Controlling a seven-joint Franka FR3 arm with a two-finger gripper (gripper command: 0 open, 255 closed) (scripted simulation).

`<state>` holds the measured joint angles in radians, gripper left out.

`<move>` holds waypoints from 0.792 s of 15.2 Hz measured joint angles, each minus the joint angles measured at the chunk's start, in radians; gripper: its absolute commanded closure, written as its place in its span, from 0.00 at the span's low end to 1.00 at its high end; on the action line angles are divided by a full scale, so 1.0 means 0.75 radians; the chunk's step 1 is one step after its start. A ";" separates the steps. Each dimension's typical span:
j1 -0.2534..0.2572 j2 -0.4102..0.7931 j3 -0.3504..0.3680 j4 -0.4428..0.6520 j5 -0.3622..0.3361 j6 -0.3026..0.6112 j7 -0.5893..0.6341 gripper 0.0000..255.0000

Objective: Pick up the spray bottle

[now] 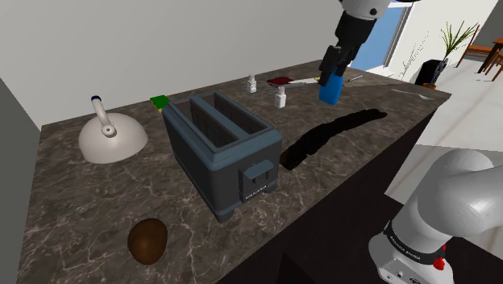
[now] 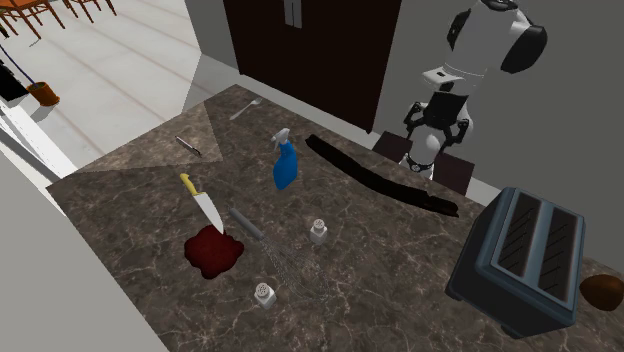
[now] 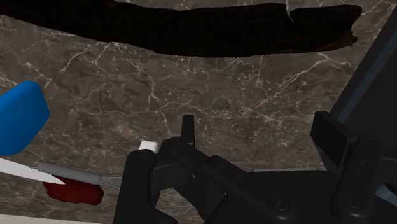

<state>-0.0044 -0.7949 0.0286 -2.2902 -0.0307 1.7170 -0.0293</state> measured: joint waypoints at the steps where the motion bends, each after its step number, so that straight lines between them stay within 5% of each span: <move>1: 0.000 0.000 0.000 0.000 0.000 0.000 0.000 0.00; 12: -0.069 0.343 -0.269 0.298 -0.078 -0.037 -0.278 0.00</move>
<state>-0.0560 -0.5379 -0.1731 -2.0664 -0.0892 1.6892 -0.2379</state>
